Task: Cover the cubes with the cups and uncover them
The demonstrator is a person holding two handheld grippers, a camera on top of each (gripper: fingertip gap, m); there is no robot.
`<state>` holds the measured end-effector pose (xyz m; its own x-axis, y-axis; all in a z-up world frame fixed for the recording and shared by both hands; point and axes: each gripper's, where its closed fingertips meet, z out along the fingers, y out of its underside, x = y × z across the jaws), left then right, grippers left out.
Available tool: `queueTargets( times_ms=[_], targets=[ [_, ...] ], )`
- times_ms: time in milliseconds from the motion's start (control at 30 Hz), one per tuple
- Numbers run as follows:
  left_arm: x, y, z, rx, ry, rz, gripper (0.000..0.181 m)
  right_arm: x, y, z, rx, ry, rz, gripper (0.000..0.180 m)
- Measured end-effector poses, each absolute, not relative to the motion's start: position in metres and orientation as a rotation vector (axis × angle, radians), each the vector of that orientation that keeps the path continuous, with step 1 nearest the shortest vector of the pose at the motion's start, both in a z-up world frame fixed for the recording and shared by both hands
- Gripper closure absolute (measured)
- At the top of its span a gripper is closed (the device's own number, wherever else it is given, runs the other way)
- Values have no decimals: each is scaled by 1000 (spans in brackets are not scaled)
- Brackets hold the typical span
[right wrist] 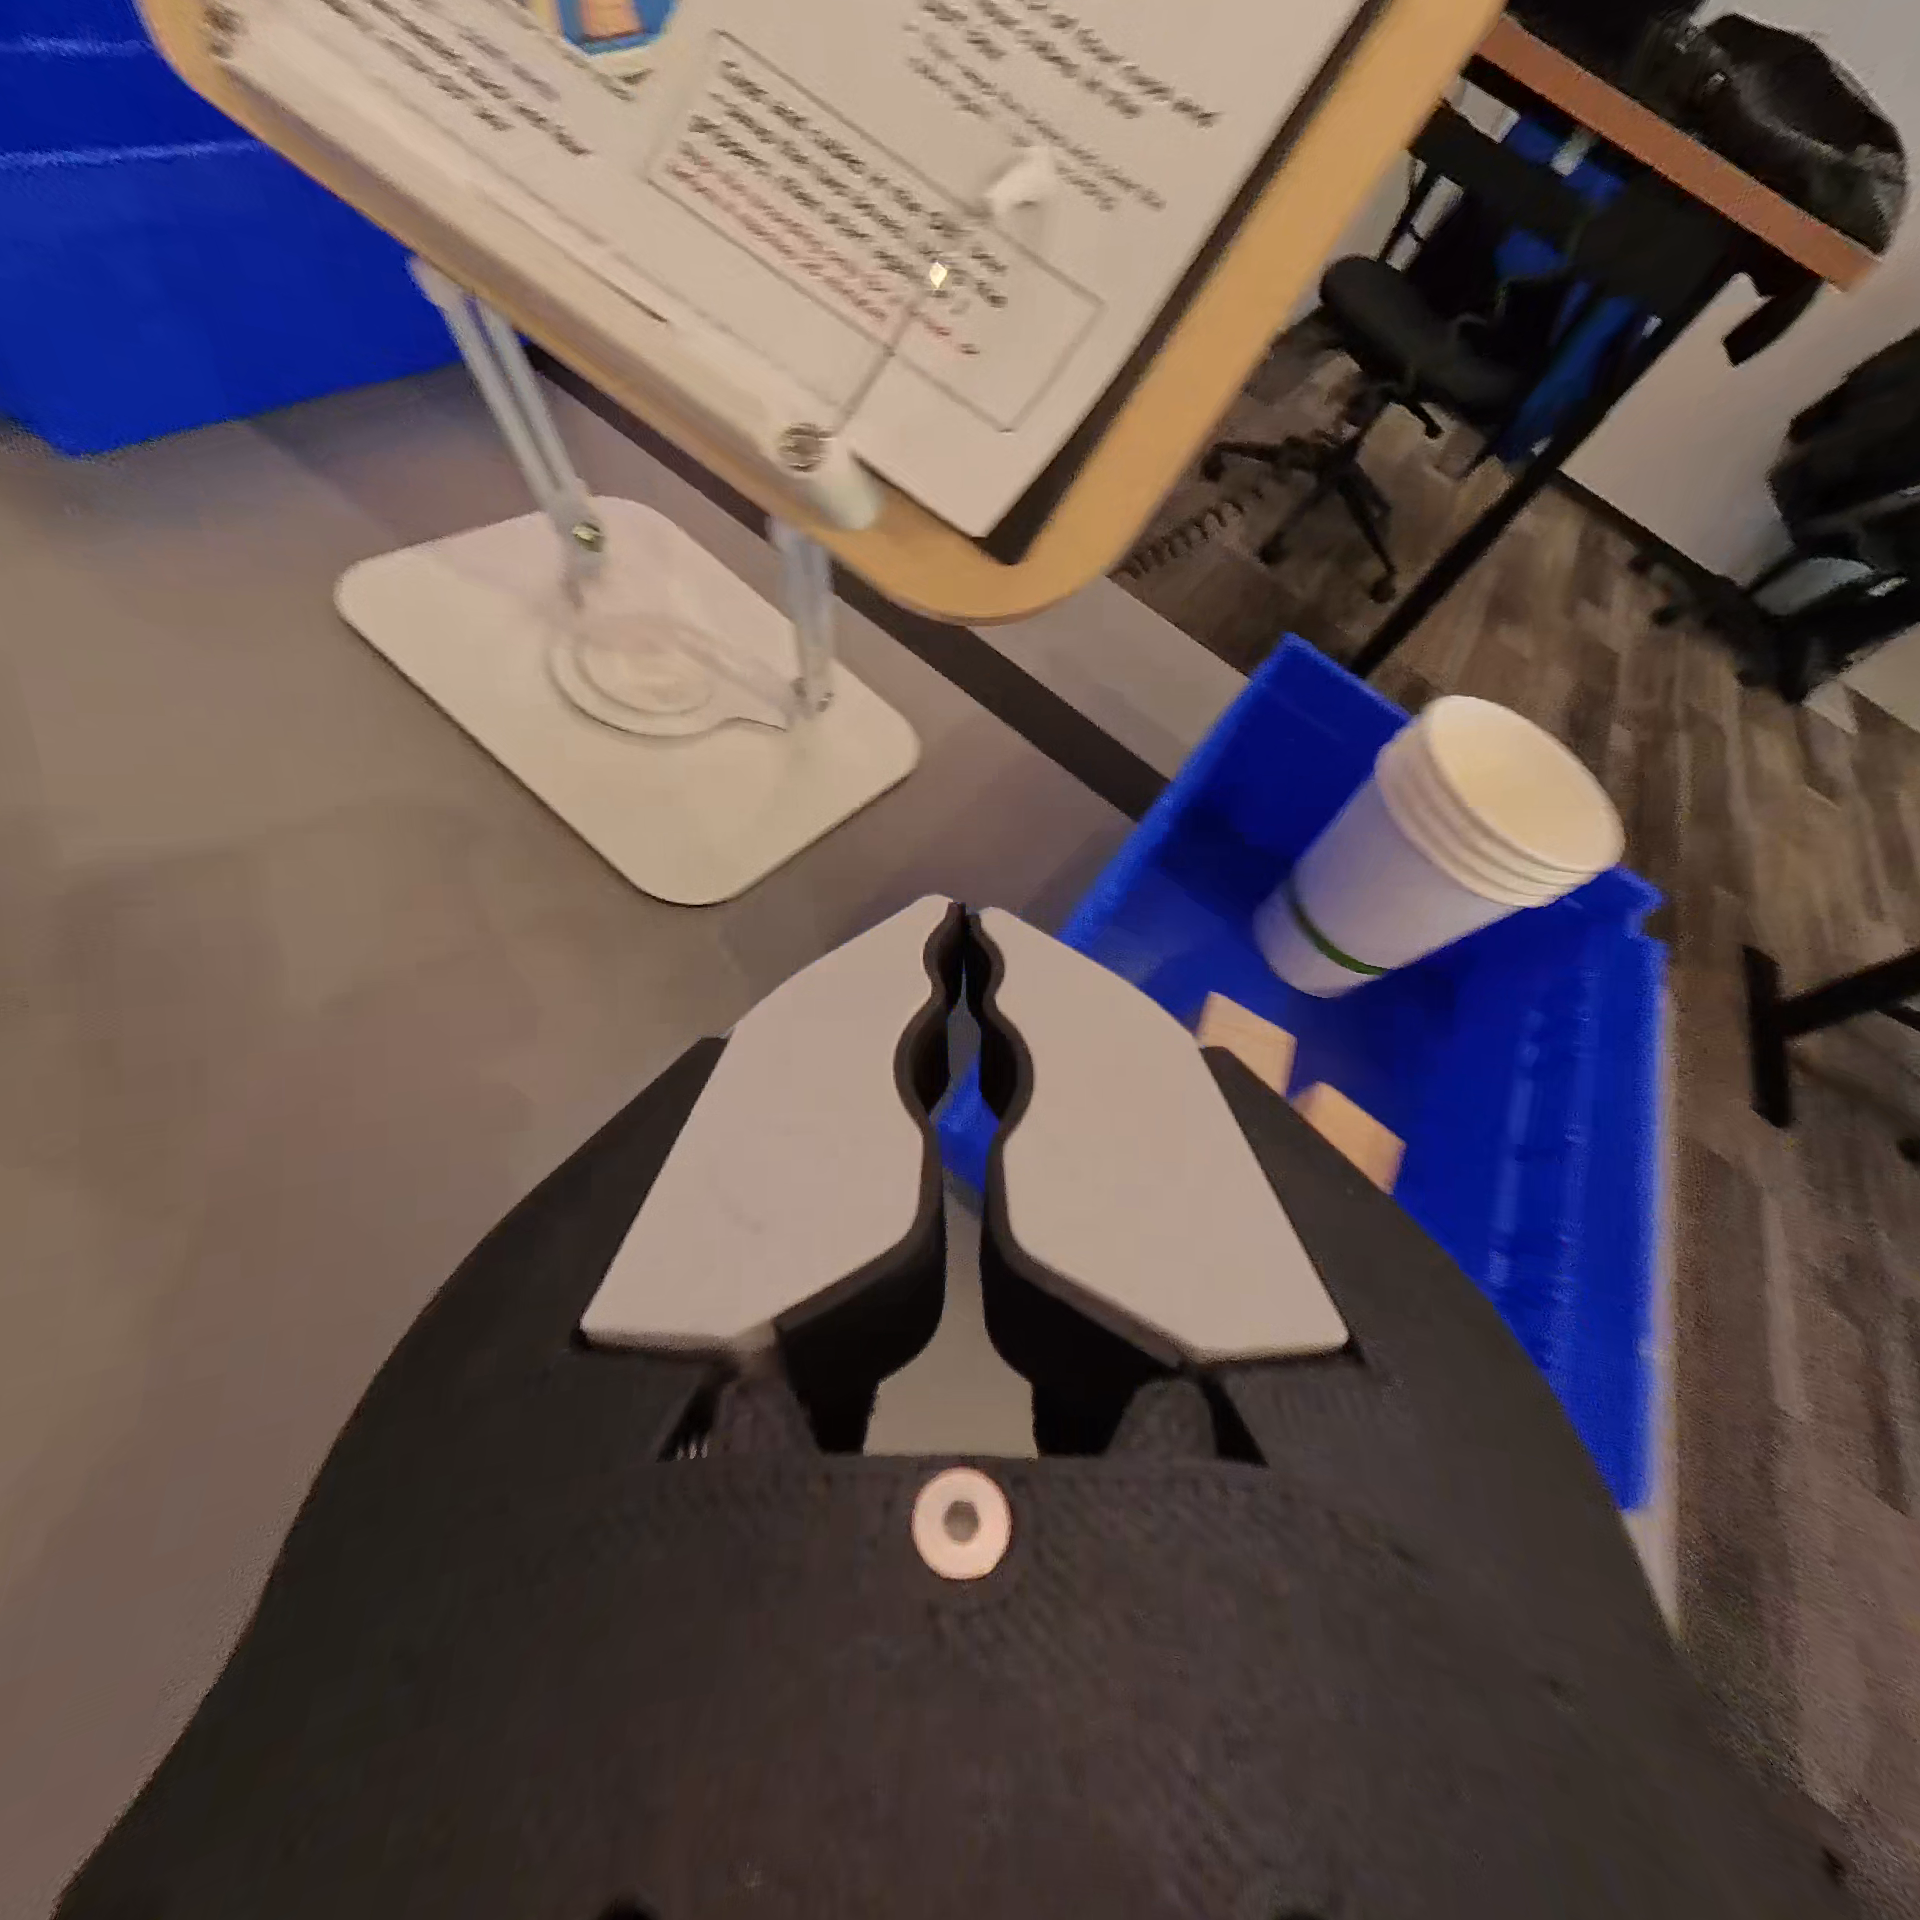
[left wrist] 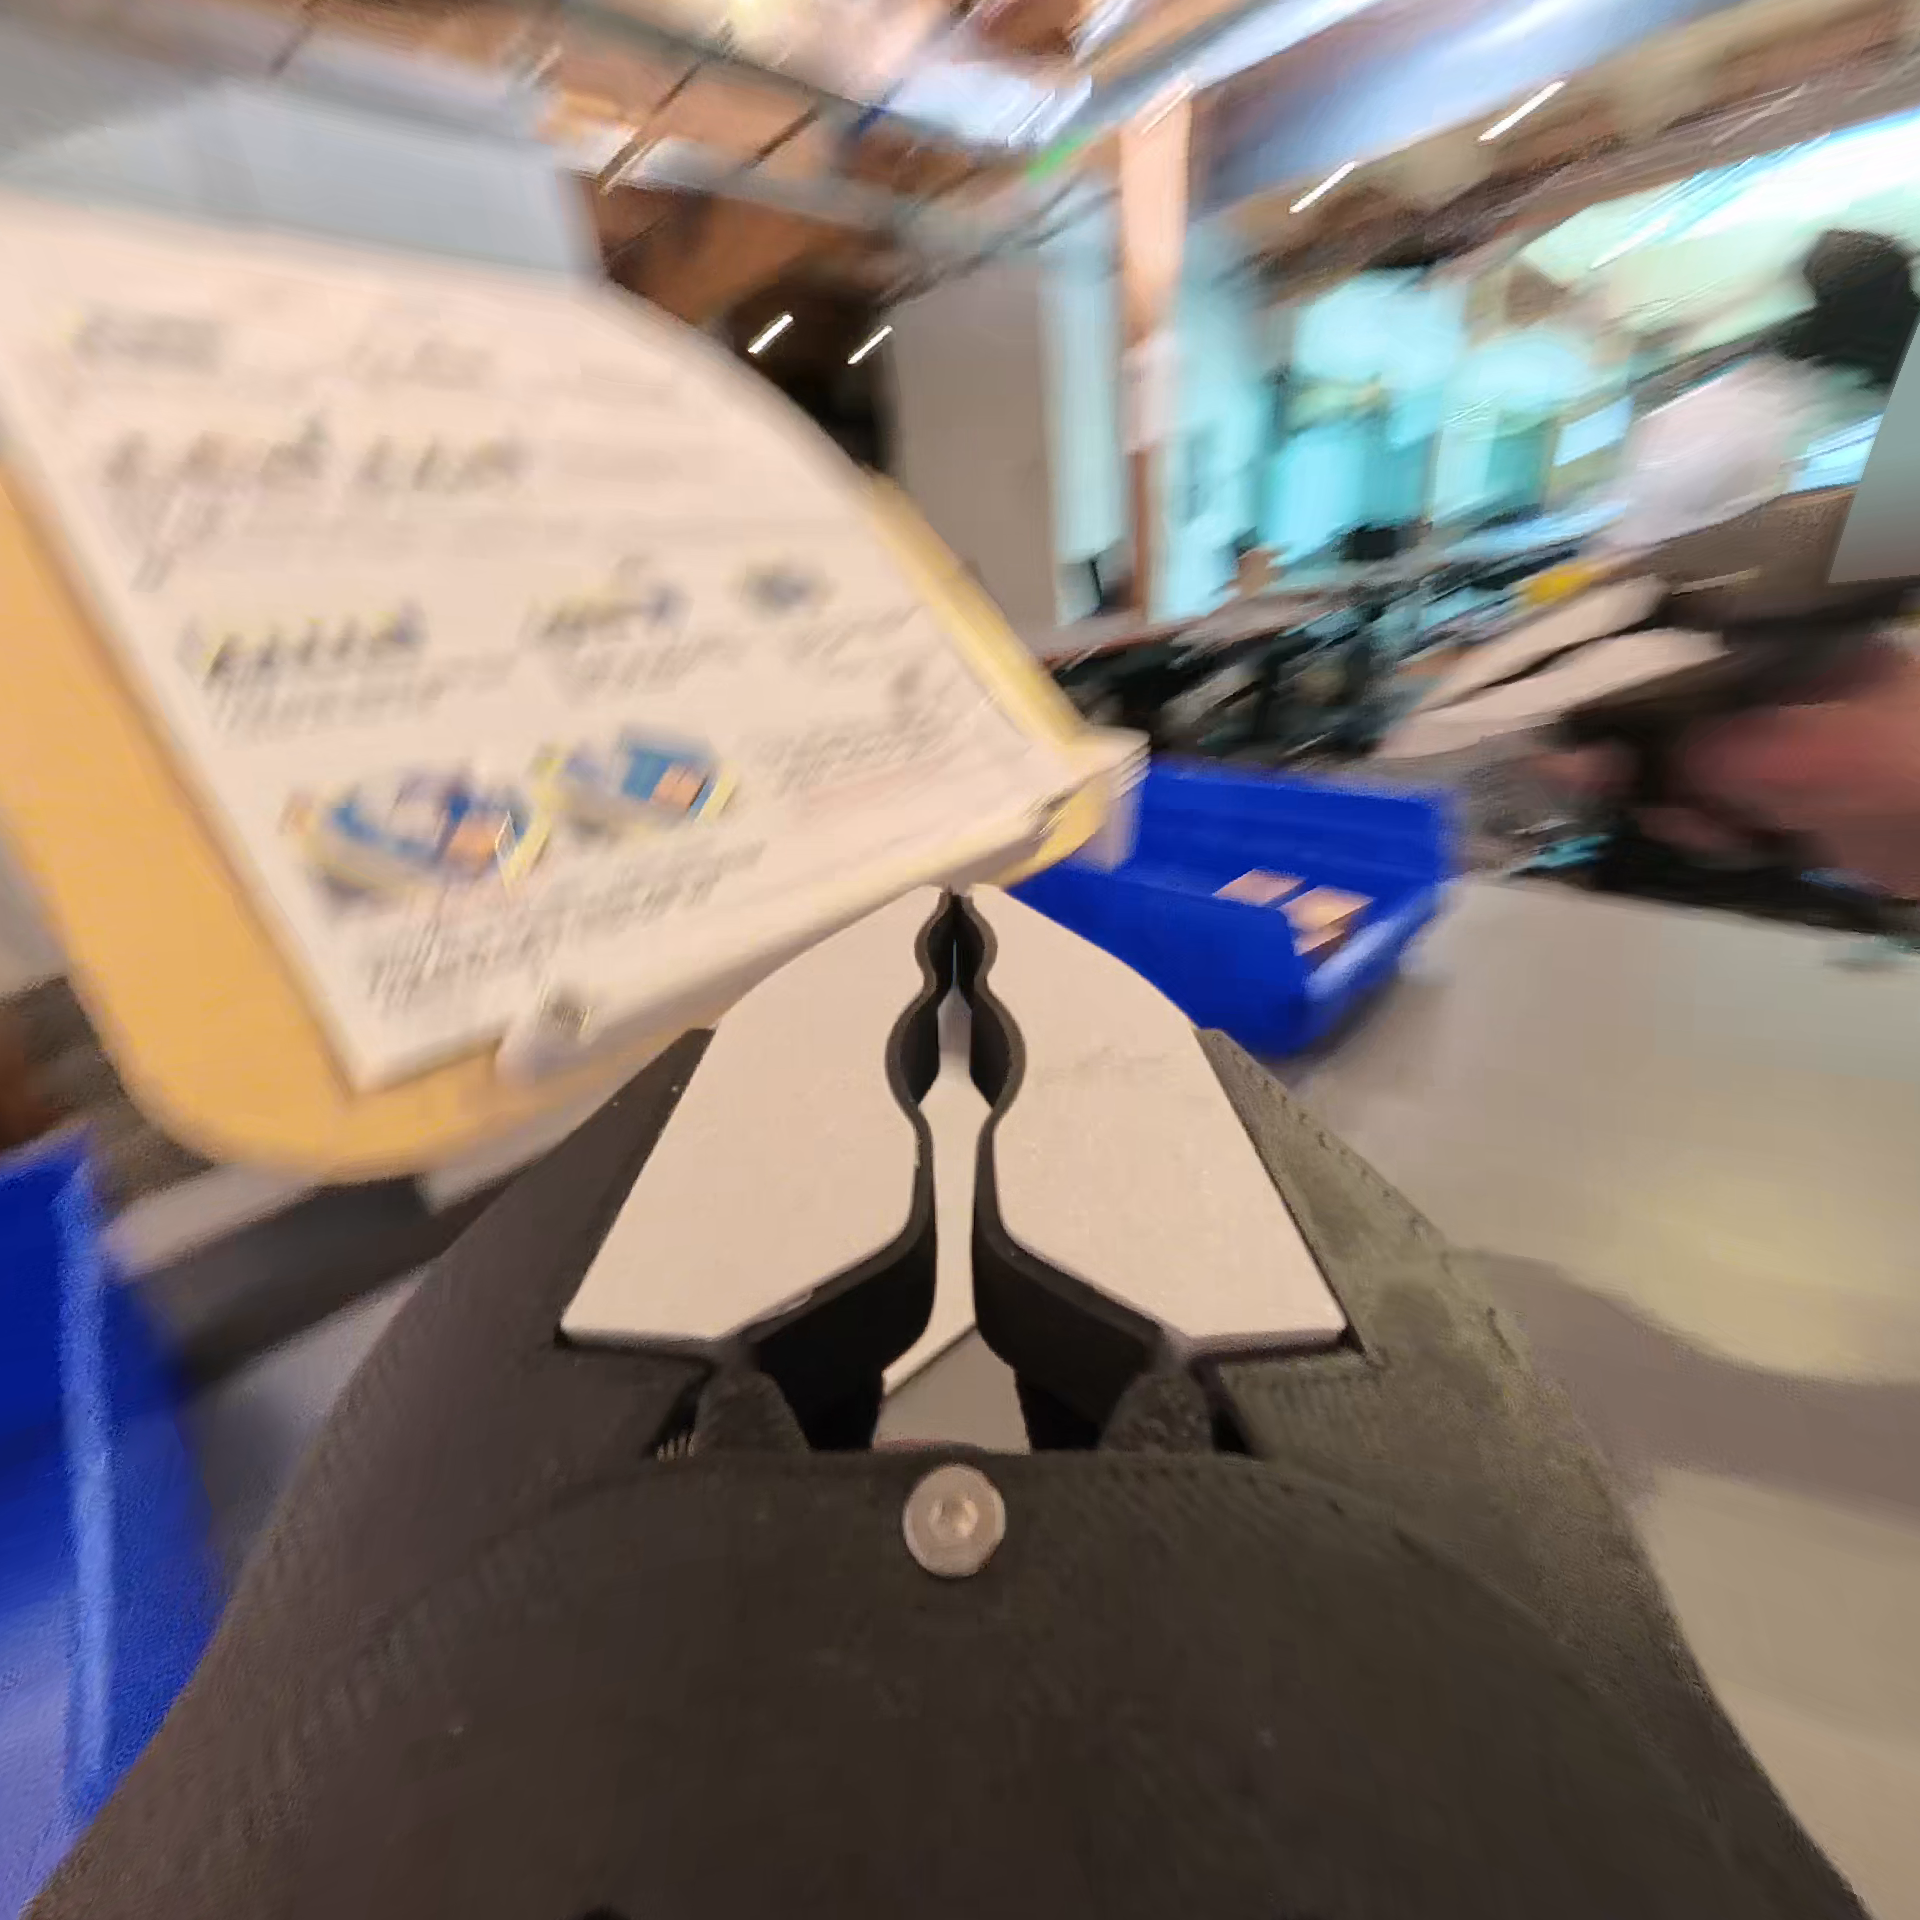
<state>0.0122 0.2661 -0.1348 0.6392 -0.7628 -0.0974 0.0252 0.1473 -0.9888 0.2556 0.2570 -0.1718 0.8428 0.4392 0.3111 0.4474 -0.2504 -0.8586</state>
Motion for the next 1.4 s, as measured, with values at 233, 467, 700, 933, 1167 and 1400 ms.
queueTargets(
  times_ms=[233,467,700,933,1167,1400],
  targets=[
    [-4,311,-197,-1550,536,-215,181,186,267,-227,-1816,-658,113,180],
    [-30,333,-224,-1655,387,-89,181,149,288,-247,-1781,-671,104,180],
    [-43,348,-248,-1746,347,-24,181,138,309,-268,-1837,-615,162,180],
    [-38,349,-249,-1751,378,-6,181,141,308,-271,-1840,-620,142,180],
    [-39,351,-249,-1750,385,0,181,140,307,-274,-1840,-642,120,180],
    [-42,353,-250,-1752,386,9,181,139,307,-274,-1837,-650,118,180]
  ],
)
